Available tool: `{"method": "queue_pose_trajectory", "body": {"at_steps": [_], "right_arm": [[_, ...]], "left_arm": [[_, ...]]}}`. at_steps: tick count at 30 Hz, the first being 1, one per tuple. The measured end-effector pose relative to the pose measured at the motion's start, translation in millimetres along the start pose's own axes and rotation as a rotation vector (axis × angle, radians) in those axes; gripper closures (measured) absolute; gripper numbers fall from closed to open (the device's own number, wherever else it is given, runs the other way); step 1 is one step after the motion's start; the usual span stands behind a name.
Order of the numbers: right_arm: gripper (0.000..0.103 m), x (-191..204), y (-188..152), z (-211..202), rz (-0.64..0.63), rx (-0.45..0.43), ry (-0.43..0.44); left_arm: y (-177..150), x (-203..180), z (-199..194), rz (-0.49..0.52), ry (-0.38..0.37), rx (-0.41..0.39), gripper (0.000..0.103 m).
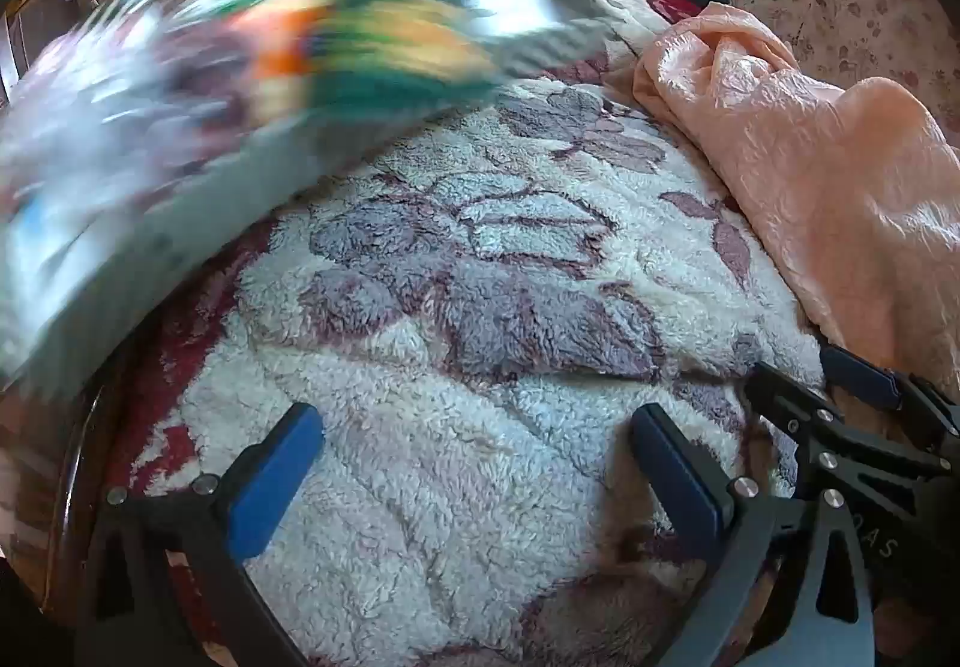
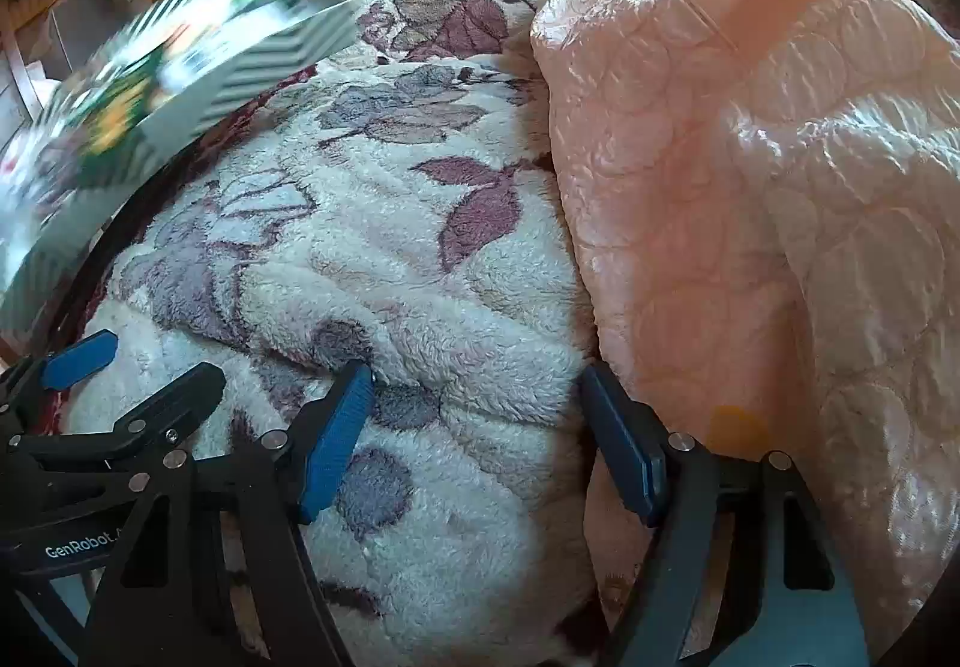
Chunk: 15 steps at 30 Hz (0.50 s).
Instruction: Organize snacks
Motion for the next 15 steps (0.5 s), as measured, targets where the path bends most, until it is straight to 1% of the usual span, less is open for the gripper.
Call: {"method": "queue_pose_trajectory", "body": {"at_steps": [15], "right_arm": [[0.03, -2.2, -0.8, -1.4, 0.003, 0.001, 0.003]], "left_arm": [[-0.1, 0.7, 0.2, -0.001, -0.001, 0.001, 0.0]]}}
Point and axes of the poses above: each gripper's, at about its wrist camera, not at the fingertips, and z roughly the way its jaws point, x to its left, y to its top, the point moved 2 cm from there along z, roughly the way its jaws point, and after that the axes turned 13 degrees about z, right-handed, at the moved point
